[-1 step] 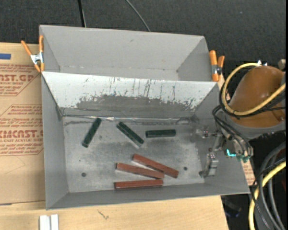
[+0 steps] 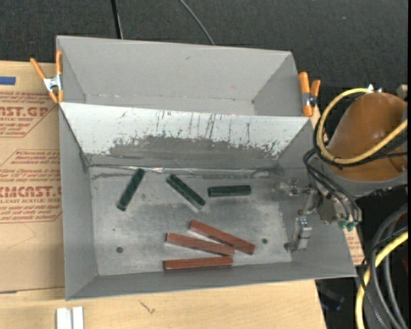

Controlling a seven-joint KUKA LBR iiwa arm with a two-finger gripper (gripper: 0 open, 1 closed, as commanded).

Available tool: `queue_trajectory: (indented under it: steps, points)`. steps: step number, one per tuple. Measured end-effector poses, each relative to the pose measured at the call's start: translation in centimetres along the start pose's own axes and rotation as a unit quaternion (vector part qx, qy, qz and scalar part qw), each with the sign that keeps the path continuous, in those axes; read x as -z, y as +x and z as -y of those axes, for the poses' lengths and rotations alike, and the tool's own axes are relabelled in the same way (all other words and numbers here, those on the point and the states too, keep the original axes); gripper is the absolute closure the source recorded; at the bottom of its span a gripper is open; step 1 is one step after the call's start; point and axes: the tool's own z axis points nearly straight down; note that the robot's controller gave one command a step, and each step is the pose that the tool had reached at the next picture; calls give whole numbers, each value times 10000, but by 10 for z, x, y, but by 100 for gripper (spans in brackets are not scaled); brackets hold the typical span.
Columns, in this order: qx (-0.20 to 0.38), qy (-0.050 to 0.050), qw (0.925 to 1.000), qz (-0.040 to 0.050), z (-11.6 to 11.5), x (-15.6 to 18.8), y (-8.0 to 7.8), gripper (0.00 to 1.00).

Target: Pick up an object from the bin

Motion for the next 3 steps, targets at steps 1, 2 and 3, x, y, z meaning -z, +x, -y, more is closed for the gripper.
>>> queue_trajectory:
  steps: [1,2,3]
  points:
    - [-48,-3,10000,28,-50,-76,-17,0]
    - [194,-5,9998,-25,-70,-76,-20,0]
    - [-599,-5,9982,3,-86,-63,-21,0]
